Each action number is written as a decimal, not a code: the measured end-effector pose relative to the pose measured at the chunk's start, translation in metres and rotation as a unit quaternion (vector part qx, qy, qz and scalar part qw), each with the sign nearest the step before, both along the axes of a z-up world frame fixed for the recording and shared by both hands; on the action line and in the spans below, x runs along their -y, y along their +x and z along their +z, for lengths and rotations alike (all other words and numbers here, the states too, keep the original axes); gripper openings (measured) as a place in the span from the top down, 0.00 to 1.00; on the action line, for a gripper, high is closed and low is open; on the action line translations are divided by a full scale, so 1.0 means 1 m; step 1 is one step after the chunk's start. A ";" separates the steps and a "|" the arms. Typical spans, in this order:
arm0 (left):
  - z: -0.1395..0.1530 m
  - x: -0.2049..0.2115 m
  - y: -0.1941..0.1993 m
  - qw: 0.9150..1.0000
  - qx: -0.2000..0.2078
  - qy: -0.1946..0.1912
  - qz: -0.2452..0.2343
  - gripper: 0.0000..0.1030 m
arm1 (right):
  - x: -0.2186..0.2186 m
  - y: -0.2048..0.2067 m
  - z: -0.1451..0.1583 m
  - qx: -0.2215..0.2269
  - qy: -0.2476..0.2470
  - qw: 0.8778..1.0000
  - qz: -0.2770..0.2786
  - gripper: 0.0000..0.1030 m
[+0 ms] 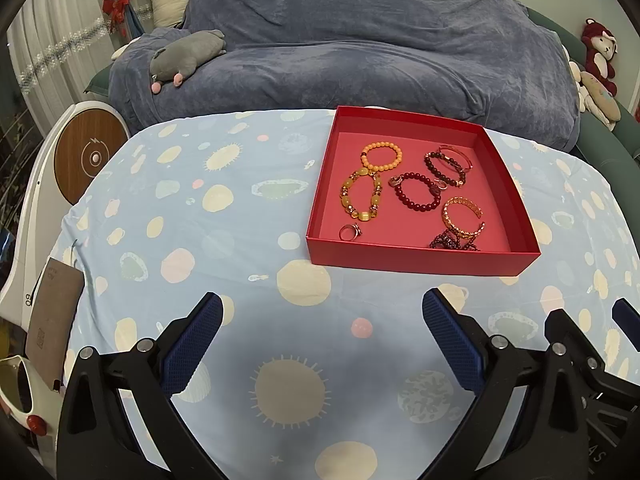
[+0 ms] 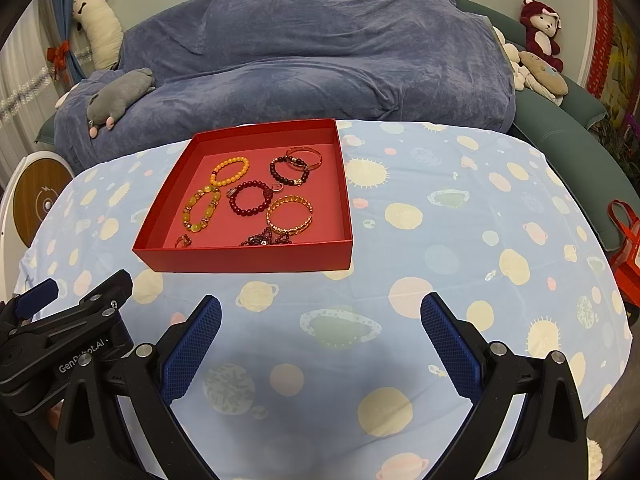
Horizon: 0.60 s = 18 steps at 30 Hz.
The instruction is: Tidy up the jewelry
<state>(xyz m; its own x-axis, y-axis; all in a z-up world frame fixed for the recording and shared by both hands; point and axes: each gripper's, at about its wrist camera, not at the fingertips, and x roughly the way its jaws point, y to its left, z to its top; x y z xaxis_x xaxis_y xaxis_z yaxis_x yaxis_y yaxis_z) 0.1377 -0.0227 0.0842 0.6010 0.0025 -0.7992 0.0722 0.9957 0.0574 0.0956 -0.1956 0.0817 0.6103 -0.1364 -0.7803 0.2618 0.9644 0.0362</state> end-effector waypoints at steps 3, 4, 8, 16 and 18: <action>0.000 0.000 0.000 1.000 0.000 0.000 0.000 0.07 | 0.000 0.000 0.000 0.000 0.000 1.000 0.000 0.07; 0.000 0.001 0.000 1.000 0.000 0.000 0.000 0.07 | 0.000 0.000 0.000 0.000 0.000 1.000 0.000 0.07; 0.001 0.000 0.000 1.000 0.000 0.002 -0.001 0.07 | 0.000 0.000 0.000 -0.001 0.000 1.000 0.000 0.07; 0.003 0.000 0.001 1.000 0.006 0.006 -0.003 0.07 | 0.000 0.000 0.000 0.000 0.000 1.000 -0.001 0.07; 0.002 0.000 0.003 1.000 0.004 0.004 -0.004 0.07 | 0.000 0.000 0.000 0.000 0.001 1.000 -0.001 0.07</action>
